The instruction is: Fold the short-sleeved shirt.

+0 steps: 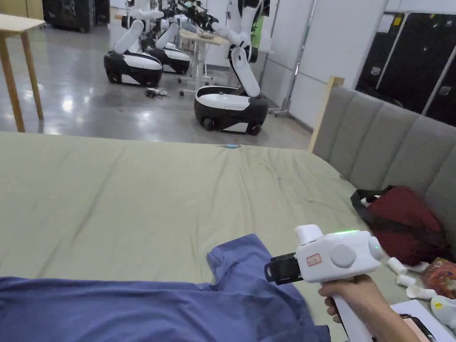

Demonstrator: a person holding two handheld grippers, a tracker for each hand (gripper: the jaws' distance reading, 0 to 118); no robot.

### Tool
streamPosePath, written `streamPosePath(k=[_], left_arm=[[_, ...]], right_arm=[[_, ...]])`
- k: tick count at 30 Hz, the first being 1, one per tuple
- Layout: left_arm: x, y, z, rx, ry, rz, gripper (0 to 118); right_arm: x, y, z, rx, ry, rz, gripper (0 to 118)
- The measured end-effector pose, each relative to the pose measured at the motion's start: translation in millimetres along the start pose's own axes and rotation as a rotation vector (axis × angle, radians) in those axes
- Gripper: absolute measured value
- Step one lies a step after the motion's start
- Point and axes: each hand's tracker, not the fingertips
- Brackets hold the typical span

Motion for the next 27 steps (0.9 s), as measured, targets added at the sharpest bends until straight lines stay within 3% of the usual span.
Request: streamPosePath(k=[1, 2, 9, 11, 15, 17, 19, 20, 24, 27], left_arm=[[1.2, 0.5, 0.5, -0.002, 0.0, 0.0, 3], [4.0, 1.7, 1.9, -0.003, 0.001, -0.007, 2], [9.7, 2.0, 7.5, -0.004, 0.002, -0.011, 2], [9.6, 1.4, 7.9, -0.003, 0.004, -0.012, 2], [8.7, 0.9, 7.9, -0.006, 0.005, -0.012, 2], [8.9, 0.9, 8.7, -0.006, 0.003, -0.009, 2], [8.0, 1.0, 8.6, 0.002, 0.003, -0.001, 2], [8.0, 0.9, 8.8, 0.002, 0.0, 0.007, 2], [9.3, -0.3, 8.5, -0.004, -0.001, 0.01, 2], [10.0, -1.0, 10.5, -0.004, -0.003, -0.002, 3]], right_arm=[[1.0, 3.1, -7.3, -0.009, -0.012, -0.002, 116], [2.5, 6.3, -11.9, 0.01, -0.016, -0.004, 118], [1.2, 8.9, -41.2, -0.171, -0.066, -0.006, 108], [0.8, 3.2, -41.1, -0.204, -0.04, -0.012, 94], [-3.4, -2.4, -32.2, -0.185, -0.043, -0.035, 79], [-8.0, -2.3, -26.9, -0.189, -0.05, -0.023, 51], [-11.9, -2.7, -20.6, -0.175, -0.057, 0.003, 0], [-15.9, -2.4, -19.4, -0.162, -0.004, -0.003, 0], [-30.9, -4.8, -19.5, -0.193, -0.036, 0.057, 0], [-29.8, -4.6, -14.5, -0.153, -0.031, 0.029, 0]])
